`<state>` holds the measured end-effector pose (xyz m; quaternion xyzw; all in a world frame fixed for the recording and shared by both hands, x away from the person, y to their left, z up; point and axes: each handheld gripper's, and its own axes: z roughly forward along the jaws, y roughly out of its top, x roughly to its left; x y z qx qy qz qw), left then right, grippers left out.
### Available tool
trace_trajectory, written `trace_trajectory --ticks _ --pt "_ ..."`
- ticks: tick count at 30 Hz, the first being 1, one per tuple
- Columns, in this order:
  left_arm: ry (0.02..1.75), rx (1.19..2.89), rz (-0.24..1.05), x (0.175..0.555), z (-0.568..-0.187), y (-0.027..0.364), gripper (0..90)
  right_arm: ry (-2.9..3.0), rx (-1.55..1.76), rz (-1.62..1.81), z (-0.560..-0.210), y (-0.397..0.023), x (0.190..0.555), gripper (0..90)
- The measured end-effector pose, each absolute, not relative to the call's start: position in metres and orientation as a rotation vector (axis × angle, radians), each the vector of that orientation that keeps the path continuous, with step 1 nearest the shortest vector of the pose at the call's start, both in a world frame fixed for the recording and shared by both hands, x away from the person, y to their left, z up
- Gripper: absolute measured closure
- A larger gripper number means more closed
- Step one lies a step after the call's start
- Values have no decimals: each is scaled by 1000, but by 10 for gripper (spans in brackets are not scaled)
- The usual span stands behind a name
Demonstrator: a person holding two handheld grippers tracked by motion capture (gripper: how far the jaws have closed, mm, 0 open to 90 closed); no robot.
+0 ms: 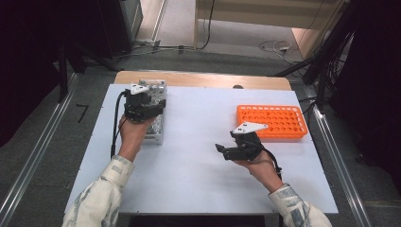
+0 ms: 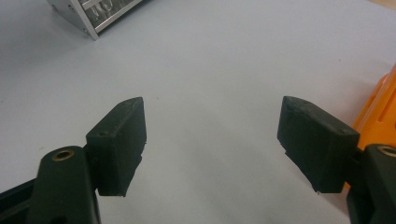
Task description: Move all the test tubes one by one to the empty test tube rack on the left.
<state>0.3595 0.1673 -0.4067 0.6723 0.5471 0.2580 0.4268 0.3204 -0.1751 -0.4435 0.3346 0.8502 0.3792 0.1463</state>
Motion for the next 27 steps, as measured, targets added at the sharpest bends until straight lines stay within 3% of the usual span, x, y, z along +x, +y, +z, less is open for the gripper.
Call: trace_trajectory --ticks 7,27 --pt "1354 1627 651 334 -403 170 250 2439 968 1094 -442 -177 320 224" --pt "1321 1629 639 269 -418 182 203 2351 1062 1097 -441 -211 316 223"
